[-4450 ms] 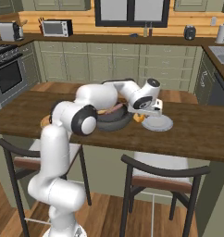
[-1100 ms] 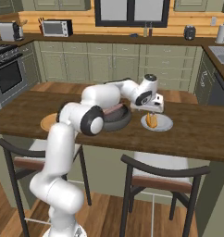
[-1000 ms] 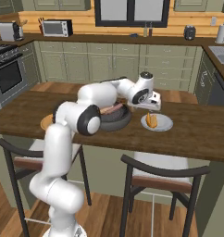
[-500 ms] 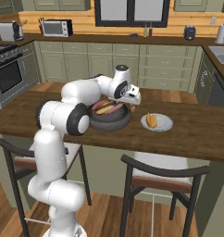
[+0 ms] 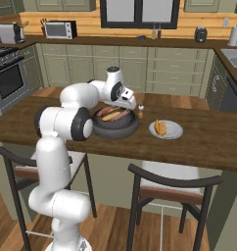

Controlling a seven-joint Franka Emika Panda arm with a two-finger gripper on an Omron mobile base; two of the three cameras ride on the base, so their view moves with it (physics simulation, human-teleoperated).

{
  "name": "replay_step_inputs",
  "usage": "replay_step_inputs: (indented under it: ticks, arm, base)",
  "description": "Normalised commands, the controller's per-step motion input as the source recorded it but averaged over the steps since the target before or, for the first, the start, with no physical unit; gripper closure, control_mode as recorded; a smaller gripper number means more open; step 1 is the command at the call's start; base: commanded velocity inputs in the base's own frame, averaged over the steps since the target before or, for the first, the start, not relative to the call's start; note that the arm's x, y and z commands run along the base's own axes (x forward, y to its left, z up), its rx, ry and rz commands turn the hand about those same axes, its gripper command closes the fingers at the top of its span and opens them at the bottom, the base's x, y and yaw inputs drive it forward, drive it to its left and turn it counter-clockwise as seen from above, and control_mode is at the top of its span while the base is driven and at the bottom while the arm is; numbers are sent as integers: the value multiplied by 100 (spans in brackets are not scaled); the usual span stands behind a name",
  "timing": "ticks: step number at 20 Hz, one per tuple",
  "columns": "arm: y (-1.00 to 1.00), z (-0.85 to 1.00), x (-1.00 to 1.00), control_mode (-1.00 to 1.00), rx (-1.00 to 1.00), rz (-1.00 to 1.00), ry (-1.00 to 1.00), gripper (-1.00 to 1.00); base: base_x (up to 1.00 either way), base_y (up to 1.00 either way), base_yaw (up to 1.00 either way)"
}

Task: Place one bun and one sausage from the bowl on each plate.

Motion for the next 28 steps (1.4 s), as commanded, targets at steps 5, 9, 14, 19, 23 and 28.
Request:
replay_step_inputs:
  ticks: [5,9,14,19,23,28]
  arm:
    - [20,0,30,-100,0,-3,3,-100]
    - [35,-12,49,-100,0,0,0,-100]
    - [22,-42,26,-100,1,-2,7,-100]
    - [0,-56,0,-100,2,-2,8,-100]
    - [6,-34,-3,-100,0,-1,3,-100]
    - [0,-10,-48,-100,0,-14,-6,-100]
  base:
    - [0,0,0]
    - [0,0,0]
    - [0,0,0]
    - [0,0,0]
    - [0,0,0]
    - [0,0,0]
